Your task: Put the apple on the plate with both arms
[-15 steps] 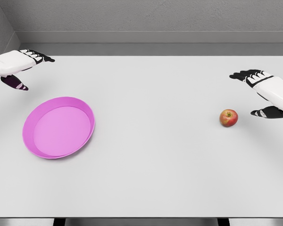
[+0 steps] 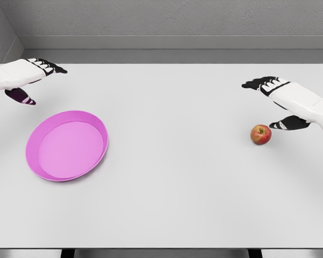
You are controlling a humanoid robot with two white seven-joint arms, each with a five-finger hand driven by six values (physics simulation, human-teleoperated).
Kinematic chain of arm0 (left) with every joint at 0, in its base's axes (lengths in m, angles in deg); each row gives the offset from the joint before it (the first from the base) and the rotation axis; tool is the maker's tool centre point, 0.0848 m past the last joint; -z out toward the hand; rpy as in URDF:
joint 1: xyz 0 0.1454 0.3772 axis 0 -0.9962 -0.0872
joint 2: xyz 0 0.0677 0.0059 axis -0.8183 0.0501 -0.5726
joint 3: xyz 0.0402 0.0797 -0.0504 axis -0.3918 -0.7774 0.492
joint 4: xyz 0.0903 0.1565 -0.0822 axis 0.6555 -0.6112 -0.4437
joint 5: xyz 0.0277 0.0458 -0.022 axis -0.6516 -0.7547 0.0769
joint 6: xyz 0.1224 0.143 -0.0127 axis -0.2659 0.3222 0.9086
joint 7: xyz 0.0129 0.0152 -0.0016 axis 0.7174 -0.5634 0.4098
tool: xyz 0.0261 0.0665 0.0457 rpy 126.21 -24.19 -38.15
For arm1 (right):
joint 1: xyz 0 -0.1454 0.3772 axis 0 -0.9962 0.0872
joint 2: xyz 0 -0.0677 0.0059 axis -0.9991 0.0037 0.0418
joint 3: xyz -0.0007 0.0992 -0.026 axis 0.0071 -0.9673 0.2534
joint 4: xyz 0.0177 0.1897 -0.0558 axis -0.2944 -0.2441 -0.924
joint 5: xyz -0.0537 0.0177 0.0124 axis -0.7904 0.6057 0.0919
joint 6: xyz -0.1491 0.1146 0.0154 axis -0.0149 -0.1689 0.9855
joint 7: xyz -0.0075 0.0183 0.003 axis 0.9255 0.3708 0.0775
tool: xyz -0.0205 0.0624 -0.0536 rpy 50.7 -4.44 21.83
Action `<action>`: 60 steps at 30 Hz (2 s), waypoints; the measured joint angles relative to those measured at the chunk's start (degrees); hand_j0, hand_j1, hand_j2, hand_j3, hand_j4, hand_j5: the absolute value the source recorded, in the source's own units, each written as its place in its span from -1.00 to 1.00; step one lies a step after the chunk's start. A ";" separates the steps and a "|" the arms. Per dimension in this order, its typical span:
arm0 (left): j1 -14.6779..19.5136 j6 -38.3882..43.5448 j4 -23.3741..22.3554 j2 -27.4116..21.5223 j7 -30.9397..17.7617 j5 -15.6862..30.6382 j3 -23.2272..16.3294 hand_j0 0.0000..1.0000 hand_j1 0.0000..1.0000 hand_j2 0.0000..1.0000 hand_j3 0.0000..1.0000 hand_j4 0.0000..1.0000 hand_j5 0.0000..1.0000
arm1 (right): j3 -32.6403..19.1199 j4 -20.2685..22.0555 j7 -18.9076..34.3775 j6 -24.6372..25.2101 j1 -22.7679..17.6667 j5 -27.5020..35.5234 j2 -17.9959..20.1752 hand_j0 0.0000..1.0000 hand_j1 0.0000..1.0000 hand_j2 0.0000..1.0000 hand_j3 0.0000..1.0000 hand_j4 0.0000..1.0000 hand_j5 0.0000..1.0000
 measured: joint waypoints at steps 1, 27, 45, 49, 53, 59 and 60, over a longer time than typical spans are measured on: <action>0.00 0.00 0.08 -0.06 0.00 0.02 0.11 1.00 1.00 1.00 1.00 1.00 1.00 | 0.01 -0.02 0.02 0.00 0.00 0.01 0.02 1.00 1.00 1.00 1.00 1.00 1.00; -0.09 0.00 0.42 -0.91 0.00 0.36 0.36 1.00 1.00 1.00 1.00 1.00 1.00 | 1.97 -0.26 11.02 1.42 0.09 0.04 -0.29 1.00 1.00 1.00 1.00 1.00 1.00; -0.79 0.00 0.74 -0.13 -0.07 -0.13 0.21 1.00 1.00 1.00 1.00 1.00 1.00 | 6.15 -3.24 26.00 13.57 11.60 -0.29 -3.44 1.00 1.00 1.00 1.00 1.00 1.00; -0.79 0.00 0.72 -0.18 -0.05 -0.14 0.18 1.00 1.00 1.00 1.00 1.00 1.00 | 9.14 -5.05 26.06 15.41 12.39 -0.34 -4.63 1.00 1.00 1.00 1.00 1.00 1.00; -0.79 0.00 0.91 -0.28 -0.02 -0.14 0.31 1.00 1.00 1.00 1.00 1.00 1.00 | 10.51 -6.53 26.07 16.79 12.48 -0.35 -5.39 1.00 1.00 1.00 1.00 1.00 1.00; -0.88 0.00 1.08 -0.38 0.00 -0.14 0.39 1.00 1.00 1.00 1.00 1.00 1.00 | 11.64 -8.34 26.08 17.38 12.48 -0.37 -5.91 1.00 1.00 1.00 1.00 1.00 1.00; -0.88 0.00 1.13 -0.42 0.00 -0.11 0.39 1.00 1.00 1.00 1.00 1.00 1.00 | 11.75 -8.46 26.08 17.40 12.48 -0.37 -5.93 1.00 1.00 1.00 1.00 1.00 1.00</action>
